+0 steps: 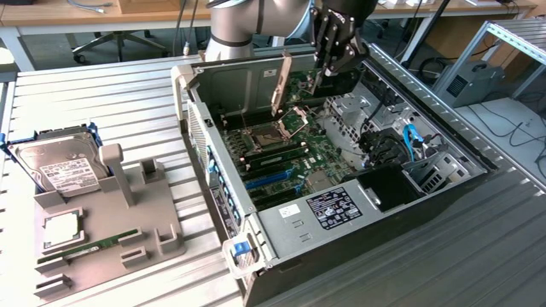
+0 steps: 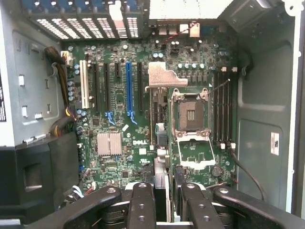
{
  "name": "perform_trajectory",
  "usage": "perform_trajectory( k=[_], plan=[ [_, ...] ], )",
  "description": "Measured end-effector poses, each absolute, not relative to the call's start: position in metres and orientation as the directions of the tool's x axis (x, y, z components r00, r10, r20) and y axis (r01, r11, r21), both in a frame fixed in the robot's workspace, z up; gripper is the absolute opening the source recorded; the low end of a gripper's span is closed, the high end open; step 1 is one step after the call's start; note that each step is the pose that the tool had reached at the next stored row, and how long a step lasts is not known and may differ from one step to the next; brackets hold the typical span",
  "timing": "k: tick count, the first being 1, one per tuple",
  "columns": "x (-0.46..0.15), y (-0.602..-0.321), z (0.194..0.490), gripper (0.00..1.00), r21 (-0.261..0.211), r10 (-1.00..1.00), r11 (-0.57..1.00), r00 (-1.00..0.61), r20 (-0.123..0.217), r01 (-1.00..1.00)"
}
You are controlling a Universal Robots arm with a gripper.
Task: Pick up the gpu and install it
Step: 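Insert the gpu into the slot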
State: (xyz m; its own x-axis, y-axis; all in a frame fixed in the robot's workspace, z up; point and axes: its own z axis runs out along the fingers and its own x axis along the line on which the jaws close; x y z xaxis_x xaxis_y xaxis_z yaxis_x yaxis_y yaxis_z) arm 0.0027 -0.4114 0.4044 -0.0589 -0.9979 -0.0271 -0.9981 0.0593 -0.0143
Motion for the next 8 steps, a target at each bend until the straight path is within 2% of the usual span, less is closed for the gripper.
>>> perform_trajectory(
  k=[5, 8],
  plan=[
    [0.0026, -0.4114, 0.4041, 0.27, -0.015, -0.996, 0.084, -0.084, -0.027, -0.996],
    [0.0026, -0.4115, 0.4037, 0.27, -0.048, -0.996, 0.084, -0.083, -0.030, -0.995]
  ],
)
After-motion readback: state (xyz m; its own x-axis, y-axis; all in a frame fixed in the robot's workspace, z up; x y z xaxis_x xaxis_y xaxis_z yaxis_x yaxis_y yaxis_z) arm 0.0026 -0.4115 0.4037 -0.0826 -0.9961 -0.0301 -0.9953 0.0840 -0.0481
